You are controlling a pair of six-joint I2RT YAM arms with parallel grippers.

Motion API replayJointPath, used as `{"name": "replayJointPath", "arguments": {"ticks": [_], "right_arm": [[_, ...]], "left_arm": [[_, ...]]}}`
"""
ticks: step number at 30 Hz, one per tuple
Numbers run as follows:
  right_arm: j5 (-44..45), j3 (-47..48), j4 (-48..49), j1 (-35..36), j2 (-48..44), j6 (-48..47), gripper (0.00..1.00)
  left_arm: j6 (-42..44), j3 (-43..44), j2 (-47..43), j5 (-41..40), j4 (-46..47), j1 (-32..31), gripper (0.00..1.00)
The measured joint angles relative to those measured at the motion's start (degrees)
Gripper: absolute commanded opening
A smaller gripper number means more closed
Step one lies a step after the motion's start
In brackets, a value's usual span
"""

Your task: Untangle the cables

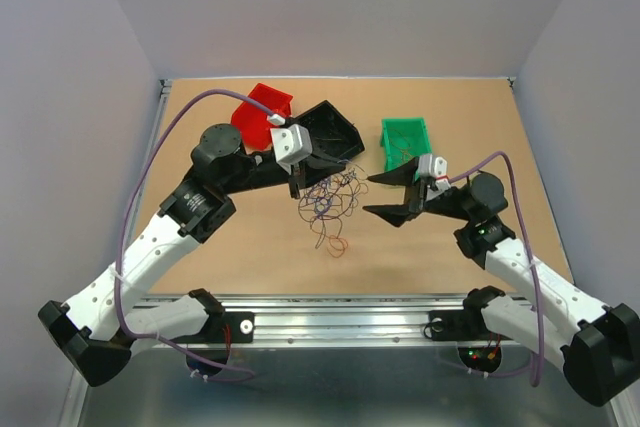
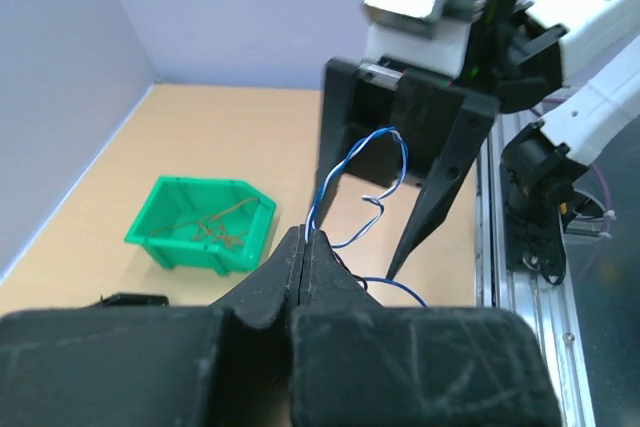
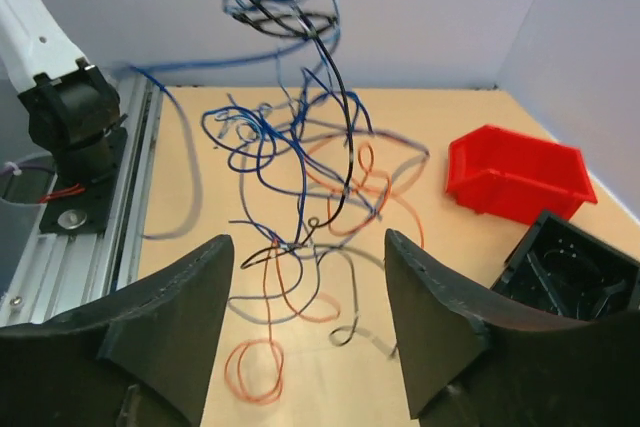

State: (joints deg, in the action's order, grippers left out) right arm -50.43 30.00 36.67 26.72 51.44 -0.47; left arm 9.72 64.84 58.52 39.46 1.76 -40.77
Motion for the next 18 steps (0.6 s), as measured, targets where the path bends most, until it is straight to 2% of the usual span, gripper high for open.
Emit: {"name": "replayJointPath", "arguments": {"ticks": [11, 14, 18], "right_arm": [[0.7, 0.1, 0.3, 0.0, 6.1, 3.0, 0.71], [0.6, 0.2, 1.0, 0.0, 7.0, 4.0, 0.65], [0.8, 0.8, 1.8, 0.0, 8.5, 5.2, 0.61]], "left_arm": [[-0.2, 0.0, 2.8, 2.8, 0.4, 0.0, 0.0], [-0.3, 0.0, 2.8, 3.3, 0.4, 0.0, 0.0], [-0.4, 0.0, 2.8, 3.9, 0.4, 0.0, 0.0]]}}
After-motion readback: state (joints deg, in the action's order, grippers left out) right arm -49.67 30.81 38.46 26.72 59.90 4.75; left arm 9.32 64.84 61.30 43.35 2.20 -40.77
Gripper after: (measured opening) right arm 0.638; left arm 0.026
